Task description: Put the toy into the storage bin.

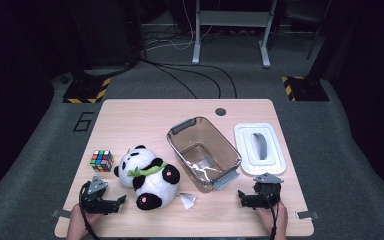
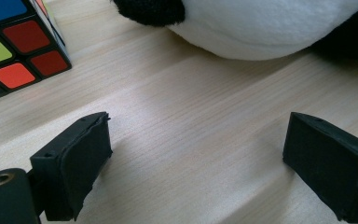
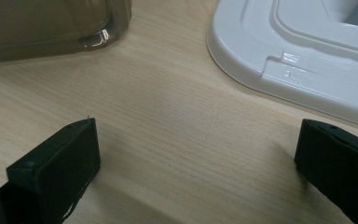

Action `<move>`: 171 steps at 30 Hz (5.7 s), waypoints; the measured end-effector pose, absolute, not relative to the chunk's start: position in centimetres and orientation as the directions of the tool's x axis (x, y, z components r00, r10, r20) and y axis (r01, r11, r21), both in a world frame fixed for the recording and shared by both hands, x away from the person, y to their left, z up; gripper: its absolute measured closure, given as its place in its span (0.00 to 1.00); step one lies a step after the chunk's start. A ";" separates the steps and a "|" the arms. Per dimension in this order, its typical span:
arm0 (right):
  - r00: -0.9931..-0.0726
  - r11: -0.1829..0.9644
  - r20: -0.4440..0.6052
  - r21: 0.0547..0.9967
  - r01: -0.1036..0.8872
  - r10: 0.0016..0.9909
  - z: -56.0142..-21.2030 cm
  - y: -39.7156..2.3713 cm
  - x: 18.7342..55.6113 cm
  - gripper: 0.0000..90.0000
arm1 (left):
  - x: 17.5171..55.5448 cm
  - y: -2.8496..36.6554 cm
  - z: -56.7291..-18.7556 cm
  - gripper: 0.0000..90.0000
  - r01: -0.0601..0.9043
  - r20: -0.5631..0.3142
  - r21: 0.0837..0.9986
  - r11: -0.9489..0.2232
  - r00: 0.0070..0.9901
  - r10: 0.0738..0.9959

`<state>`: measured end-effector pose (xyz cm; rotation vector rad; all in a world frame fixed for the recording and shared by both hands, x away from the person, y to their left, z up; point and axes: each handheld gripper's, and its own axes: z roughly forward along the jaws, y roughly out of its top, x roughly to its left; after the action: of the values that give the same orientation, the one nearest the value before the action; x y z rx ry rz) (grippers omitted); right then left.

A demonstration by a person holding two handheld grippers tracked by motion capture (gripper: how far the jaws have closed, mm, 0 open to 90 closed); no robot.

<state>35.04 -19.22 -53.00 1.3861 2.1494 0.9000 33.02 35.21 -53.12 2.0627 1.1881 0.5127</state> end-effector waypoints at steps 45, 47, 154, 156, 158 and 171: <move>-0.409 0.289 -0.005 0.716 0.636 0.913 -53.0 -19.1 35.0 0.00 | 34.8 30.2 -41.0 0.00 0.417 0.018 0.819 -0.395 0.669 0.743; -0.408 0.288 -0.005 0.716 0.635 0.913 -53.0 -19.1 35.0 0.00 | 35.1 29.6 -41.0 0.00 0.411 0.015 0.821 -0.395 0.677 0.736; -0.403 0.283 -0.002 0.717 0.637 0.915 -53.0 -19.1 34.9 0.01 | 35.0 27.4 -42.3 0.84 0.271 0.069 0.821 -0.502 0.827 0.558; -0.402 0.282 -0.004 0.717 0.637 0.916 -53.0 -19.1 34.9 0.01 | 34.9 27.5 -42.1 0.84 0.269 0.065 0.826 -0.496 0.828 0.557; -0.401 0.282 -0.004 0.717 0.637 0.916 -53.0 -19.1 34.9 0.01 | 34.8 27.5 -41.8 0.84 0.267 0.062 0.828 -0.493 0.830 0.555; -0.400 0.282 -0.005 0.717 0.637 0.917 -53.0 -19.1 34.9 0.01 | 34.5 28.1 -40.3 0.84 0.246 0.078 0.838 -0.487 0.830 0.553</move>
<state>34.93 -19.14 -52.99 1.3970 2.1380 0.9003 34.55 28.11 -40.33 2.0909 0.5845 0.4241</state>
